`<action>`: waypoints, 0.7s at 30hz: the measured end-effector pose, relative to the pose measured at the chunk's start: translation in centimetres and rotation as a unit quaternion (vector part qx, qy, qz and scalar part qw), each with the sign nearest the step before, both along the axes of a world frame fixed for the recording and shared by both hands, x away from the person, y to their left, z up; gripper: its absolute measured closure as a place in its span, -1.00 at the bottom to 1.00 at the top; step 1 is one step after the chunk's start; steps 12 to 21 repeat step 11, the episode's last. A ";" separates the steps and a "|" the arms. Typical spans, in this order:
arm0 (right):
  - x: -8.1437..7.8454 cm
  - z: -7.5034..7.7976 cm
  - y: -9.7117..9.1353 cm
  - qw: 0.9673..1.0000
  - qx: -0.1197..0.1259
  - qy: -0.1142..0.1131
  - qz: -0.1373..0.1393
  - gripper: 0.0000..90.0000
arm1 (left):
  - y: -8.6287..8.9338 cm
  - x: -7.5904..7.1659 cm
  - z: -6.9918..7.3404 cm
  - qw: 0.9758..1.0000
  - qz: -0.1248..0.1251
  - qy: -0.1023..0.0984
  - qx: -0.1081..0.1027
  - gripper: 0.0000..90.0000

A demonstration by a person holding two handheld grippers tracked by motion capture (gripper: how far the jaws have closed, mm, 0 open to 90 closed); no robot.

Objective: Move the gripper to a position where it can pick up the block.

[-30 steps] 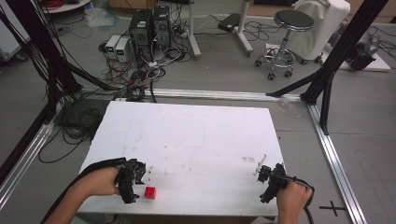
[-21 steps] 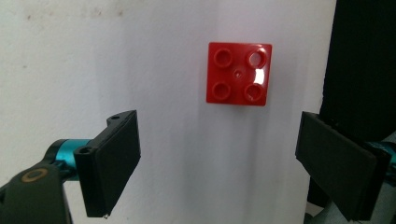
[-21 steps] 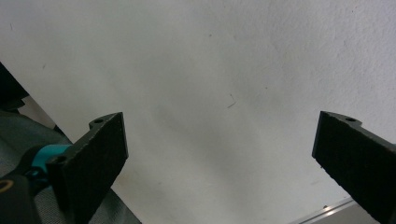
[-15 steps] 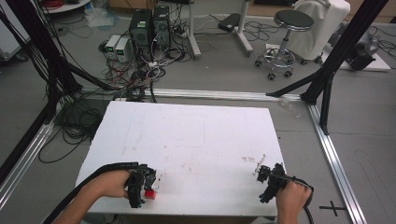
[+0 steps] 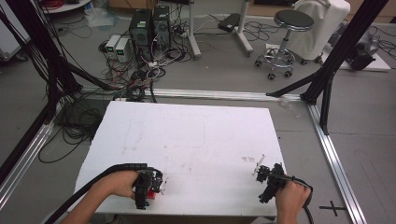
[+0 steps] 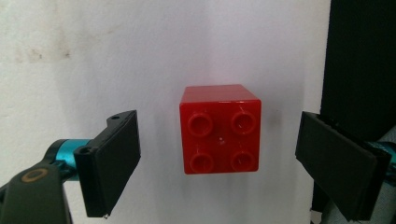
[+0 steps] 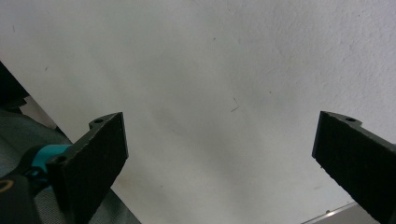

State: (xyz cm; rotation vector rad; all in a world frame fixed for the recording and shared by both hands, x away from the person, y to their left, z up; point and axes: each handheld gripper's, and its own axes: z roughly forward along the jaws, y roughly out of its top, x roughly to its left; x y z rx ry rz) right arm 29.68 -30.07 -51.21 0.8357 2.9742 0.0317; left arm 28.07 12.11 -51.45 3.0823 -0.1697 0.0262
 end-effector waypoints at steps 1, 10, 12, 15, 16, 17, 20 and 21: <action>0.0 0.0 0.0 1.000 0.000 -0.001 -0.002 -0.94 | 0.0 0.0 -0.1 1.000 0.001 0.001 0.000 -0.68; 0.0 0.0 0.0 1.000 0.002 -0.002 0.000 -0.94 | -0.1 0.1 -0.1 1.000 0.000 0.000 0.000 -0.68; 0.0 0.0 0.0 1.000 0.002 -0.002 0.000 -0.94 | 0.0 0.0 0.0 1.000 -0.001 0.000 0.001 -0.68; 0.0 0.0 0.0 1.000 0.002 -0.002 0.000 -0.94 | 0.0 0.0 0.0 1.000 -0.001 0.000 0.001 -0.68; 0.0 0.0 0.0 1.000 0.002 -0.002 0.000 -0.94 | 0.0 0.0 0.0 1.000 -0.001 0.000 0.001 -0.68; 0.0 0.0 0.0 1.000 0.002 -0.002 0.000 -0.94 | 0.0 0.0 0.0 1.000 -0.001 0.000 0.001 -0.68; 0.0 0.0 0.0 1.000 0.002 -0.002 0.000 -0.94 | 0.0 0.0 0.0 1.000 -0.001 0.000 0.001 -0.68; 0.0 0.0 0.0 1.000 0.002 -0.002 0.000 -0.94 | 0.0 0.0 0.0 1.000 -0.001 0.000 0.001 -0.68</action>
